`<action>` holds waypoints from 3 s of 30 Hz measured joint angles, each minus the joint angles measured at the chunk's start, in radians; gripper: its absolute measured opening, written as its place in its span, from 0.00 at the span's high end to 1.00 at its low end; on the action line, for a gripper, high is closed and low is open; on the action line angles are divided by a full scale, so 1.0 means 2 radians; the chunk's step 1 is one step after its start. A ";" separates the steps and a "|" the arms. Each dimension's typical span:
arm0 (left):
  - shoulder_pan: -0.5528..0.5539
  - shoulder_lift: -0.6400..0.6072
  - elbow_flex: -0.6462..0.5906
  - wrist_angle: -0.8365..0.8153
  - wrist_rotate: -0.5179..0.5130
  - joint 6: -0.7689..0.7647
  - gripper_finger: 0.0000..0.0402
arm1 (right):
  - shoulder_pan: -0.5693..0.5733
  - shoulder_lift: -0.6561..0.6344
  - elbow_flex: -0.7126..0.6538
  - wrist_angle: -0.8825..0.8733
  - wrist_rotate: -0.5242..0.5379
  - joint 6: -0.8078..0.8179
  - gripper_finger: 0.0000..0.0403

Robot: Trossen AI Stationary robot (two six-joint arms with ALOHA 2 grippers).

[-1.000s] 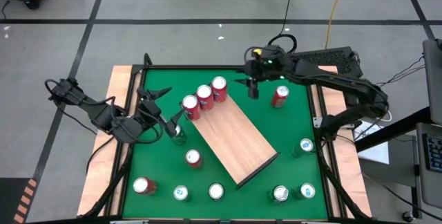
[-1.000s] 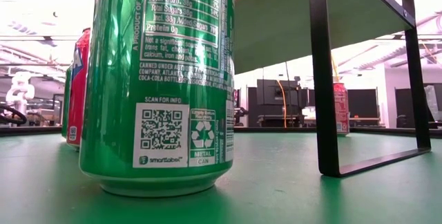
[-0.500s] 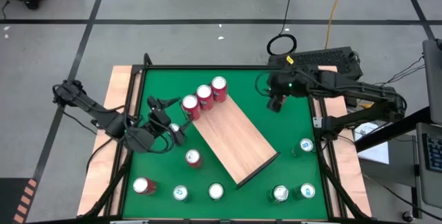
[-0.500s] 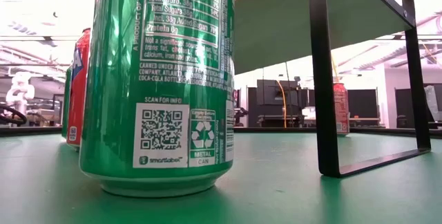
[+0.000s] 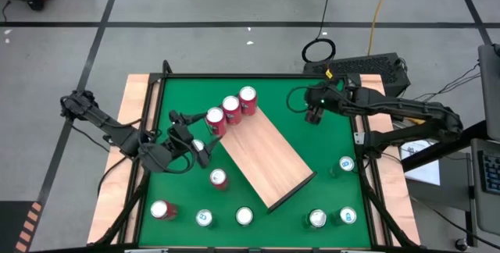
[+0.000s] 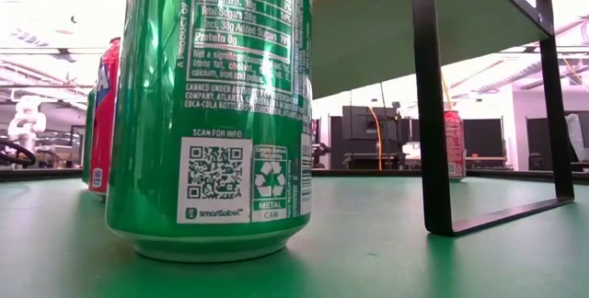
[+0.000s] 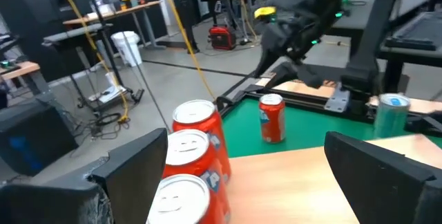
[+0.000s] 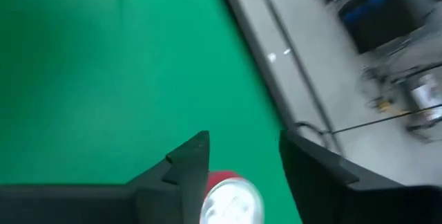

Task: Place canned beverage on shelf
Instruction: Put the red soda can on the shelf

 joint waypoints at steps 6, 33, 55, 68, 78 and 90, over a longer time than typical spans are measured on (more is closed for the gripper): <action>-0.019 0.000 0.000 -0.005 0.002 0.009 0.04 | -0.037 -0.003 -0.010 -0.010 -0.042 0.029 0.39; -0.116 0.078 -0.050 -0.036 0.109 -0.147 0.04 | -0.063 -0.006 -0.010 -0.075 -0.054 0.202 0.12; -0.099 0.085 -0.050 -0.033 0.076 -0.147 0.04 | -0.144 0.099 -0.010 -0.054 -0.107 0.160 0.01; -0.099 0.085 -0.050 -0.037 0.079 -0.147 0.04 | -0.148 0.156 -0.010 -0.085 -0.133 0.172 0.05; -0.098 0.085 -0.050 -0.036 0.075 -0.147 0.04 | -0.148 0.147 -0.010 -0.091 -0.145 0.160 0.25; -0.060 0.089 -0.050 -0.002 0.051 -0.142 0.04 | -0.121 0.047 0.042 -0.111 -0.184 0.094 0.24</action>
